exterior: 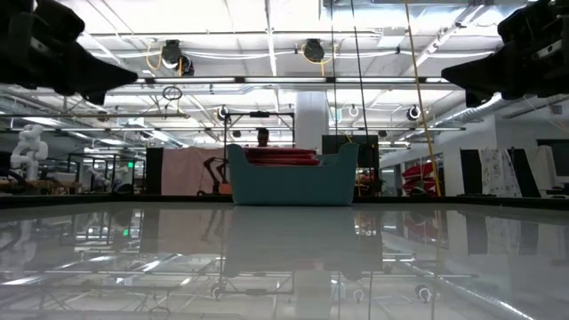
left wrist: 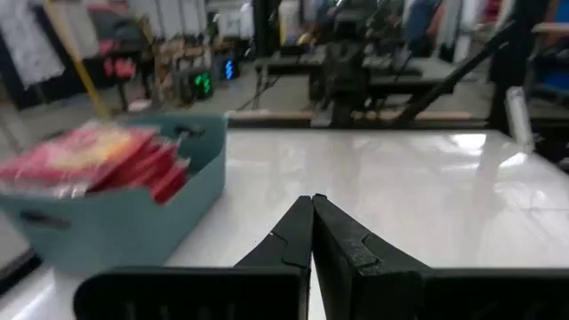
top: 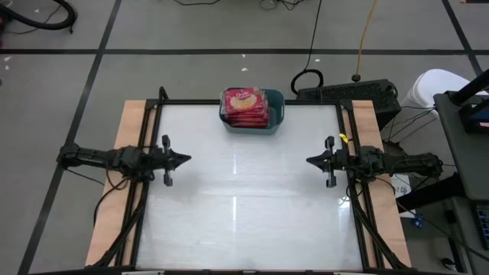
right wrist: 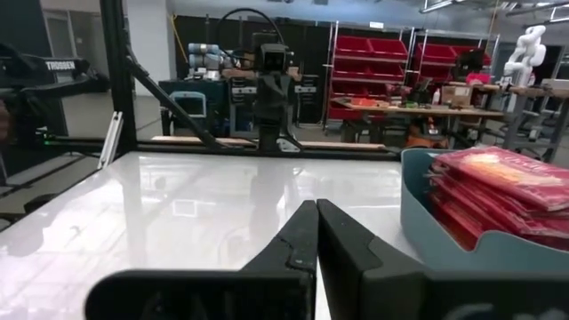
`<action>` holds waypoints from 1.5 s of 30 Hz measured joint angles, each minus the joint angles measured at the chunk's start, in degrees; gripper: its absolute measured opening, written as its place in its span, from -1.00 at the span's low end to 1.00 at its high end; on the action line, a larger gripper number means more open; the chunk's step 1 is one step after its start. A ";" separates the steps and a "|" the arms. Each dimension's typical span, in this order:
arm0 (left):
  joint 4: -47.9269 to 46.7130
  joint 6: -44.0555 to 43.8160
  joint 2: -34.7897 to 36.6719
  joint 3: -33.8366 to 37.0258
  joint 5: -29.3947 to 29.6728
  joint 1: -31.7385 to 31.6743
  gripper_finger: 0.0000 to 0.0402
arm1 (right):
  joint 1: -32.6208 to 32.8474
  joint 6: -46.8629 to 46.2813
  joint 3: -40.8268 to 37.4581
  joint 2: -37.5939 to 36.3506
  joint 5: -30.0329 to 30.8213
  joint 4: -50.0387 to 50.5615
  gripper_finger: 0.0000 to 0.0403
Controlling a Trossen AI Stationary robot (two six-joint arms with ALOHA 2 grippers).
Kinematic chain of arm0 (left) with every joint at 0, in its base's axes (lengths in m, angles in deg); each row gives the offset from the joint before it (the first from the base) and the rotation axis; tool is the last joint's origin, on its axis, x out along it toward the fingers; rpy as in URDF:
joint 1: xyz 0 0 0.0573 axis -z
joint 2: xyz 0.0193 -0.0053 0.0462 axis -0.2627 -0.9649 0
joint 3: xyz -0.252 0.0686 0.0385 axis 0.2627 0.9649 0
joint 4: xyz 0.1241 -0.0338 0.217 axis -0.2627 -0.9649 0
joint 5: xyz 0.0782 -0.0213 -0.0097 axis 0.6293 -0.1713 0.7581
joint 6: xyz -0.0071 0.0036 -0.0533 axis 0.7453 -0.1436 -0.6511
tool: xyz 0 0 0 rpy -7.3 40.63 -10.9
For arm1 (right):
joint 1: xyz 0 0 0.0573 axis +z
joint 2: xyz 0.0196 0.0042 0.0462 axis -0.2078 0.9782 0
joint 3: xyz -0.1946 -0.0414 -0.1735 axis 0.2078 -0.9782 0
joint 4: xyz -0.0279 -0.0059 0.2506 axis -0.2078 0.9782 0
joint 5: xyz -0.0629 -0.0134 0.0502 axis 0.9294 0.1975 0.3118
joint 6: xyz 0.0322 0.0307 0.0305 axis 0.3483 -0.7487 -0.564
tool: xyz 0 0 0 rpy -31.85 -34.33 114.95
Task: Sort popcorn bags into baskets
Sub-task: Return to Home Position
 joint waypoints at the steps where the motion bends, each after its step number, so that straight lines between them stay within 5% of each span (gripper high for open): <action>1: -0.21 0.67 1.32 -0.01 -0.75 0.00 -0.95 | 0.00 -0.08 0.00 0.00 0.00 0.00 -1.00; 21: 3.45 4.19 5.02 3.53 -12.00 -4.58 -0.95 | 0.00 -0.33 -0.02 0.02 0.11 -0.63 -1.00; 45: 4.65 5.04 4.82 3.64 -11.55 -10.34 -0.95 | 0.00 -0.31 -0.02 0.02 0.11 -0.83 -1.00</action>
